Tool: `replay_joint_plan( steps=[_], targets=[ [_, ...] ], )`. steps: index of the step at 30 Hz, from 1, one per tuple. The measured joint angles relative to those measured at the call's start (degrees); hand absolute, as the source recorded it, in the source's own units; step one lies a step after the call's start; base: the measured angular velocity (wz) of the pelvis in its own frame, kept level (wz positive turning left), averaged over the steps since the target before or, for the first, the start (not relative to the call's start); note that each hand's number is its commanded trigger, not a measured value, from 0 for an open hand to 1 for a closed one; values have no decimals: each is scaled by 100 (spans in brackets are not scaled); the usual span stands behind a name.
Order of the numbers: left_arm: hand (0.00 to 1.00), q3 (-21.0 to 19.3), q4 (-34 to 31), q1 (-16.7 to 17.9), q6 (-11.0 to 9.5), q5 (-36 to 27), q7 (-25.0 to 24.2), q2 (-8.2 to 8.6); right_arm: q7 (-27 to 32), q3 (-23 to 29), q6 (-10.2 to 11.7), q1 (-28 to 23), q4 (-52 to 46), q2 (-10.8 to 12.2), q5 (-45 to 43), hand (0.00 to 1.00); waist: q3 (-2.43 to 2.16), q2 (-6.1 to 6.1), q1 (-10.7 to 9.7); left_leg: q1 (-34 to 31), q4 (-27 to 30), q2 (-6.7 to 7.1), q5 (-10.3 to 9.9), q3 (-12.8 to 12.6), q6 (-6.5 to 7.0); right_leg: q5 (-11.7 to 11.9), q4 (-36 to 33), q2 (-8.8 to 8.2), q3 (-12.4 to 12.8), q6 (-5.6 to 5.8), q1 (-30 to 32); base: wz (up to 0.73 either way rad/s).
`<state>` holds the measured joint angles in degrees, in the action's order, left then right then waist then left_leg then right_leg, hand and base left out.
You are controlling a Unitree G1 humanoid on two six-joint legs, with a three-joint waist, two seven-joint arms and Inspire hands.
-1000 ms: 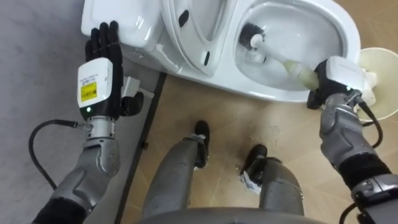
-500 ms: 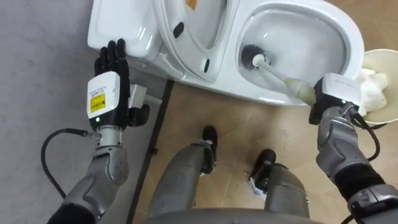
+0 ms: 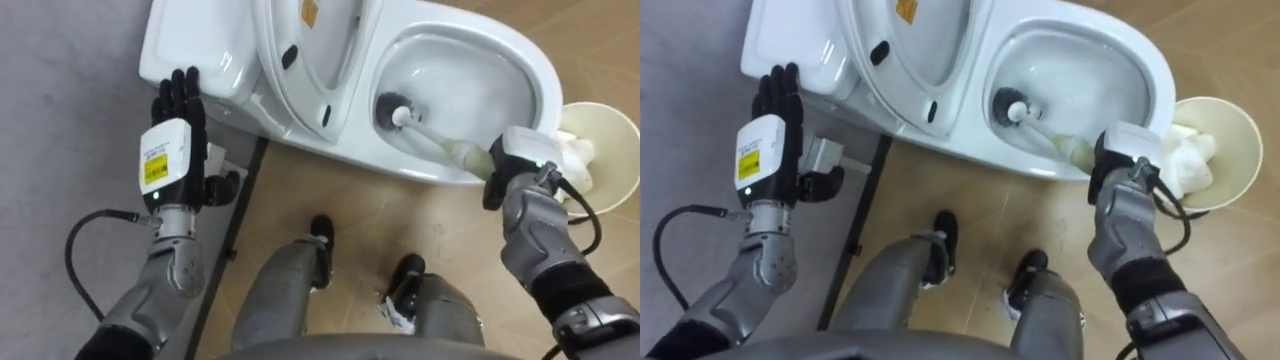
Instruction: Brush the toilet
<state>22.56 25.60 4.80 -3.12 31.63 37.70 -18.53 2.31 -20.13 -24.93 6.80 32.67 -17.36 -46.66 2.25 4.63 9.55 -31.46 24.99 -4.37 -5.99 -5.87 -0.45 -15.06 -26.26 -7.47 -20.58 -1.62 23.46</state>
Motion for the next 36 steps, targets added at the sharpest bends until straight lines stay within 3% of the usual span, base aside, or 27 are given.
replay_joint_plan(
  steps=[7,9,11,14,18,20,24,27,33,36],
  targets=[
    [0,-269,96,263,-136,-281,-434,-18,-46,134,565,-556,-30,-94,362,100,-93,-301,-104,678,-261,17,5,-9,-8,19,399,67,-83,37,-781,8],
    [0,-471,138,484,-142,-280,-595,-13,-75,244,761,-771,-133,-100,475,100,-136,-392,-128,1007,-442,34,3,-30,-29,30,572,86,-86,56,-1089,0],
    [0,-647,137,707,-125,-284,-769,-11,-78,354,879,-1034,-380,-73,609,100,-140,-418,-145,1285,-575,42,-17,-38,-67,43,729,121,-83,77,-1370,0],
    [0,-873,248,1193,58,-548,-1065,2,-144,388,951,-1348,-531,-86,637,100,-195,-530,-144,1605,-739,85,-32,-14,-90,52,952,142,-60,110,-1669,0],
    [0,-1347,594,1755,196,-915,-1268,133,-185,629,1131,-1766,-637,-83,995,100,-187,-748,-162,2070,-953,153,-60,-11,-133,77,1242,154,-140,166,-2212,8],
    [0,-1579,851,1831,258,-1065,-1383,246,-165,837,1283,-1866,-640,-73,1268,100,-172,-834,-198,2232,-981,196,-64,-12,-136,59,1295,154,-142,205,-2400,8],
    [0,-2142,1027,2030,320,-1476,-1523,508,114,1364,1787,-2023,-856,9,1703,100,-168,-864,-275,2459,-1040,206,-129,-12,-156,57,1493,159,-137,227,-2681,5],
    [0,-2389,1044,2104,320,-1876,-1545,636,321,1553,1994,-2152,-880,122,1994,100,-180,-865,-340,2683,-1219,219,-161,-12,-173,45,1565,177,-129,251,-2853,1],
    [0,-2871,1519,2194,319,-2878,-1531,875,537,1914,2206,-2360,-601,199,2748,100,-212,-884,-465,2929,-1329,220,-183,-195,-176,55,1558,190,79,269,-2948,-18],
    [0,-2926,1912,2194,331,-3001,-1555,904,753,2073,2227,-2373,-96,242,2943,100,-226,-852,-468,3027,-1357,205,-202,-233,-184,66,1548,202,229,271,-2967,-21]
  ],
)
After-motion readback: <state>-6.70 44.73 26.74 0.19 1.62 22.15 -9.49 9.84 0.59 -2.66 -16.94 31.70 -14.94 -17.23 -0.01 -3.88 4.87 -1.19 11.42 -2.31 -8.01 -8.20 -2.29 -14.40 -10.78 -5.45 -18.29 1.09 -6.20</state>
